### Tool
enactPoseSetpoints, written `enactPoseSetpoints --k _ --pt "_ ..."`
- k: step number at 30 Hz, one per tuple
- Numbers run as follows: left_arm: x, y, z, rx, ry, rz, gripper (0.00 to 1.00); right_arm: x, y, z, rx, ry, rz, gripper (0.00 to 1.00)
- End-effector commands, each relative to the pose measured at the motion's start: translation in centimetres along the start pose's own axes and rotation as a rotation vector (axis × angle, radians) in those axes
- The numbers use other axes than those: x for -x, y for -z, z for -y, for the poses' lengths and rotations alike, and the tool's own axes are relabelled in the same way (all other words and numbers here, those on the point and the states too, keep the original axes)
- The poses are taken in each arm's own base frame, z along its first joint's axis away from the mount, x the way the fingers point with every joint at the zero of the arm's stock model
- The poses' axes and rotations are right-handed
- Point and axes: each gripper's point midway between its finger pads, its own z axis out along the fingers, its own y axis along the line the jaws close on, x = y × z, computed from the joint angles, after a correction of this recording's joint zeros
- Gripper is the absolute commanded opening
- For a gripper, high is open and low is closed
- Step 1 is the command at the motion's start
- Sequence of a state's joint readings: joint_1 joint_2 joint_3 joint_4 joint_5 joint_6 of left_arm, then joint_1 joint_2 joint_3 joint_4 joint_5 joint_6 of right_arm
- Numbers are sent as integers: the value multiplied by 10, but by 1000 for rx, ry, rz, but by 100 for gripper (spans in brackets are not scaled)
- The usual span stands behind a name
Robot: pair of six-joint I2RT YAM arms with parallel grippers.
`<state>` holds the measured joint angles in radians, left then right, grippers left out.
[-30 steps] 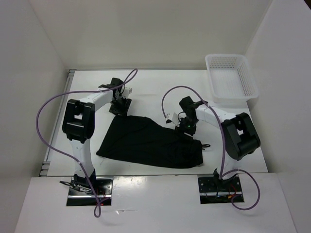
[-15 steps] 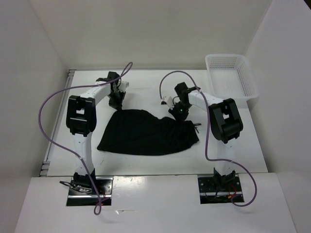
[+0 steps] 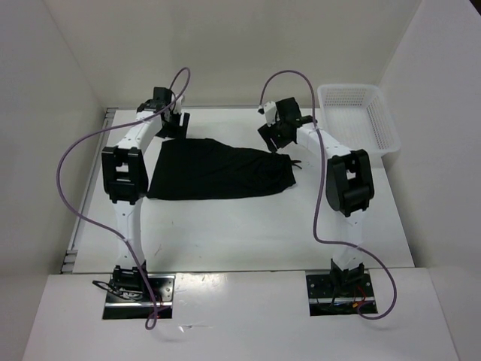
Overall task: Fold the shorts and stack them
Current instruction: Fold the shorts
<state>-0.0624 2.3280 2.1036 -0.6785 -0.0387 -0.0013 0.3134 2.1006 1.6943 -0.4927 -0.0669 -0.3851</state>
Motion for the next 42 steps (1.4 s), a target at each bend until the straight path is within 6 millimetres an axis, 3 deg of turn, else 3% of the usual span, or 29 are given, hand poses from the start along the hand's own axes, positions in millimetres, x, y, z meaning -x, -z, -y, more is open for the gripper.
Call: enactPoseSetpoints --k 1,3,4,5,6,7,9,12,18,21,25,28,31,34,42 --pt "-14 46 -21 -28 49 -5 87 86 100 12 -25 -88 284 69" --pt "-37 56 -23 -49 69 -47 87 79 112 -22 147 -85 283 60" --pt "-46 66 -28 -43 82 -60 87 57 108 -39 215 -96 225 59" --pt "-61 66 -26 -48 84 -98 87 47 108 -49 258 -100 205 57" --pt "-93 63 -28 -50 103 -183 85 39 104 -56 288 -105 187 57" --pt "-107 61 -31 -65 124 -220 84 22 97 -65 318 -115 148 57" --pt "-138 59 -30 -90 152 -301 83 7 88 -76 352 -121 103 57" --pt "-161 60 -39 -113 211 -351 82 -1 84 -85 391 -139 76 57" --pt "-199 71 -34 -160 270 -478 74 -22 81 -111 477 -159 22 54" --pt "-211 72 -38 -176 307 -499 74 -30 83 -127 508 -148 -5 54" --pt "-218 71 -33 -220 339 -528 74 -39 82 -130 513 -166 -28 54" --pt "-221 67 -29 -242 349 -546 66 -41 80 -131 513 -177 -31 54" --pt "-225 60 -27 -255 356 -566 49 -46 72 -133 516 -204 -49 54" --pt "-227 66 -19 -294 375 -599 44 -51 63 -133 509 -219 -70 53" --pt "-248 94 -9 -340 435 -713 54 -46 61 -129 494 -214 -62 53"
